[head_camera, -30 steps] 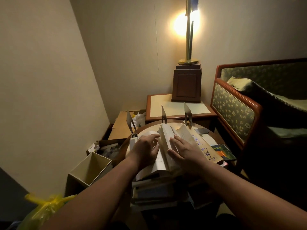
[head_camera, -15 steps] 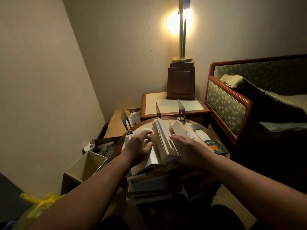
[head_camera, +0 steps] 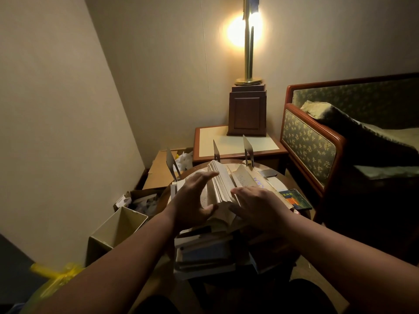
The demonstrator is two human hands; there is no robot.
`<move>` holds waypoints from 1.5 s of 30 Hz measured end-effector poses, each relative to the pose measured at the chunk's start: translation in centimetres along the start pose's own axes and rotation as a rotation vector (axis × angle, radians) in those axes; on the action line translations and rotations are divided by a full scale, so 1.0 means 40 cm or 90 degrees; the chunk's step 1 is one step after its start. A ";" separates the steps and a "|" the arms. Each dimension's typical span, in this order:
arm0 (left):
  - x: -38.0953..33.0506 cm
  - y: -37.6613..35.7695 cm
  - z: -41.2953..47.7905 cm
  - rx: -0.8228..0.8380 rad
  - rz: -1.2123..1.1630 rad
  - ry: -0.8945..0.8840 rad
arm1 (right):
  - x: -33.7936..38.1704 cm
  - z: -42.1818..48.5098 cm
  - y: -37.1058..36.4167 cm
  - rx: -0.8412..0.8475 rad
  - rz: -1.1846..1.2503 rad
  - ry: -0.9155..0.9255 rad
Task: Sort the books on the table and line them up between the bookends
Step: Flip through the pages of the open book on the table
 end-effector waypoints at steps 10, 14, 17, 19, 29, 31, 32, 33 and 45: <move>-0.020 -0.006 -0.002 0.053 0.121 -0.148 | 0.018 0.006 -0.004 -0.014 0.137 0.039; -0.014 -0.001 -0.024 0.053 0.133 -0.150 | 0.007 -0.003 -0.015 -0.026 0.193 -0.044; -0.007 0.009 -0.044 0.057 0.160 -0.149 | -0.003 0.000 -0.029 -0.033 0.191 -0.066; 0.004 0.017 -0.059 0.067 0.180 -0.141 | -0.004 0.003 -0.040 -0.034 0.160 -0.040; 0.024 0.044 -0.131 0.101 0.171 -0.095 | -0.008 0.030 -0.080 0.058 0.098 -0.124; 0.024 0.039 -0.142 0.112 0.141 -0.073 | -0.009 0.044 -0.082 0.076 0.097 -0.153; 0.022 0.039 -0.147 0.111 0.124 -0.061 | -0.010 0.052 -0.083 0.075 0.100 -0.162; 0.021 0.039 -0.153 0.109 0.110 -0.049 | -0.009 0.058 -0.083 0.071 0.102 -0.167; 0.028 0.008 -0.215 0.178 0.126 0.059 | -0.011 0.069 -0.109 0.034 0.135 -0.243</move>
Point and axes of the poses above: each hand's wrist, its own z-axis towards the middle knuckle, its own y-axis out of the back of the hand, x = y × z, the point moved 1 cm from there along z, towards the middle knuckle, and after that the axes turned 1 degree about x, right-handed, at the moved point
